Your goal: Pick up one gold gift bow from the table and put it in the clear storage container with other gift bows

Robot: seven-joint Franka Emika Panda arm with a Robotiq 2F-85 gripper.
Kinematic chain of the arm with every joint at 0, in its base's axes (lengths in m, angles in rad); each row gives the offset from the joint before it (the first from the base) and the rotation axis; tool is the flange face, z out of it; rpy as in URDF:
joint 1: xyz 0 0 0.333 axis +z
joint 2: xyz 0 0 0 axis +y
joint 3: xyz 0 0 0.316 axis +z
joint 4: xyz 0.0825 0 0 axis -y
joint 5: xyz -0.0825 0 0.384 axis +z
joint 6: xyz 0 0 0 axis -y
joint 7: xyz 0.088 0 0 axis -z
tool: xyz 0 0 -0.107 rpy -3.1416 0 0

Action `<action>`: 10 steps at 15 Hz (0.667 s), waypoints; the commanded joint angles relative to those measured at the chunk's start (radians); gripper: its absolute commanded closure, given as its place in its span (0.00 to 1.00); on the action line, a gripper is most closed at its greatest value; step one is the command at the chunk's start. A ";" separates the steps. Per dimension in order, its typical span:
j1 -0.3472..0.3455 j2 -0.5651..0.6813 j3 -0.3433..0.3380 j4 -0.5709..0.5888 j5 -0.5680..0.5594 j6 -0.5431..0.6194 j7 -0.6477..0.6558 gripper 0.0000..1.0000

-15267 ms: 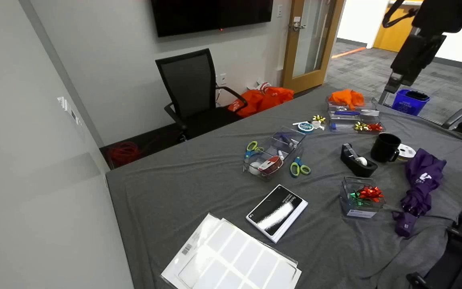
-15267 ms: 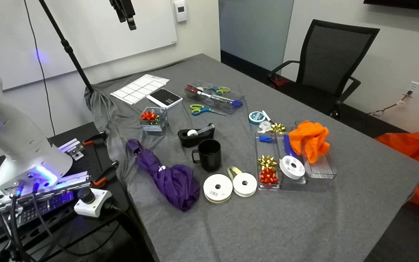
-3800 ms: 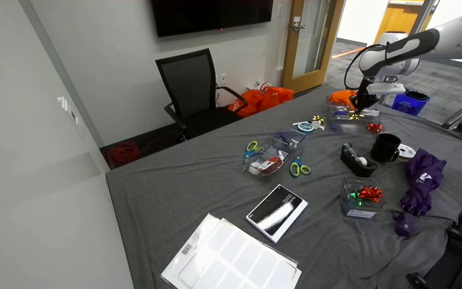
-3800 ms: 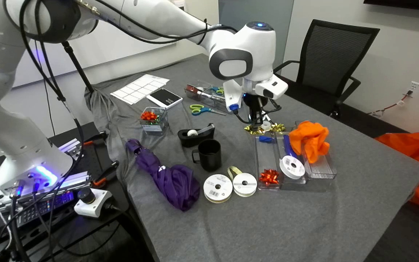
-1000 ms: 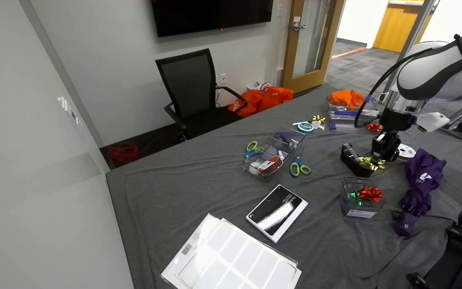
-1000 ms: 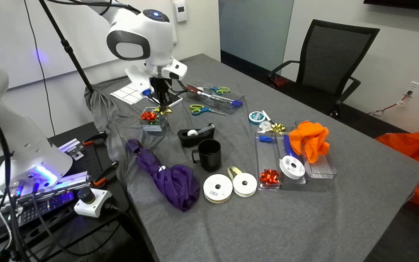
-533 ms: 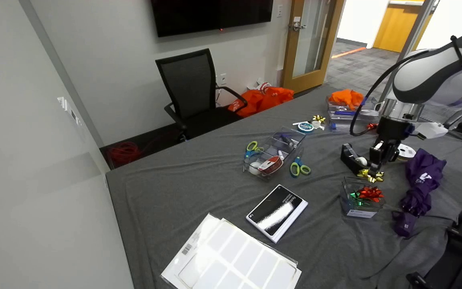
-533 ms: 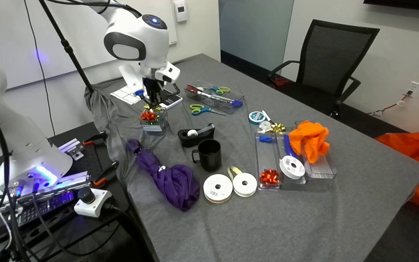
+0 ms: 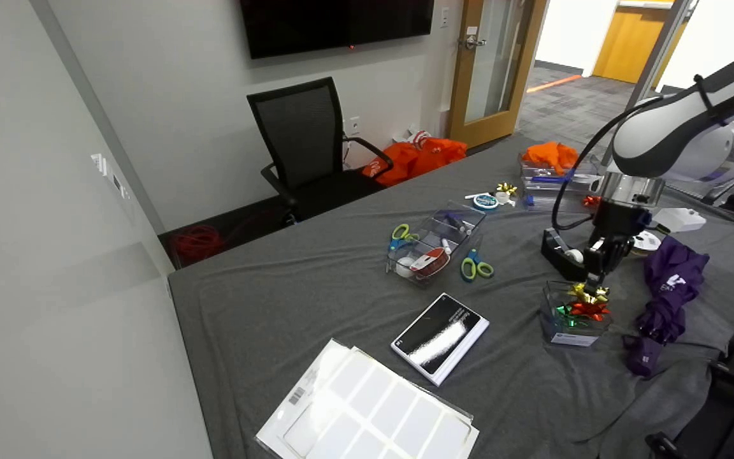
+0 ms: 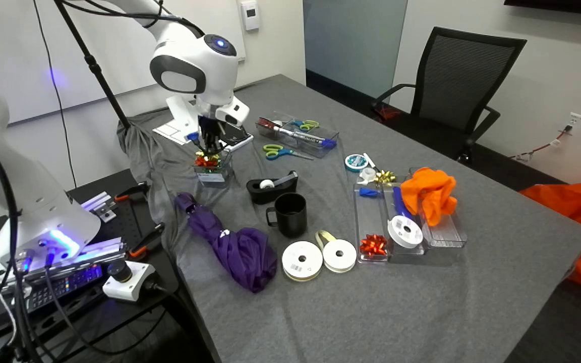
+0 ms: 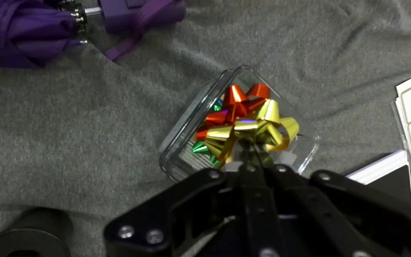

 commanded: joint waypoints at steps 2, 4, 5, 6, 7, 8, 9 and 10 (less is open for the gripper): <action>-0.016 0.065 0.011 0.040 0.055 0.001 -0.027 1.00; -0.021 0.073 0.014 0.049 0.083 0.012 -0.024 1.00; -0.023 0.074 0.014 0.052 0.098 0.018 -0.023 1.00; -0.025 0.075 0.014 0.054 0.112 0.022 -0.022 1.00; -0.026 0.075 0.014 0.057 0.116 0.025 -0.019 0.74; -0.026 0.073 0.013 0.055 0.116 0.029 -0.016 0.72; -0.025 0.070 0.012 0.052 0.113 0.035 -0.014 0.67; -0.025 0.068 0.011 0.049 0.106 0.038 -0.015 0.59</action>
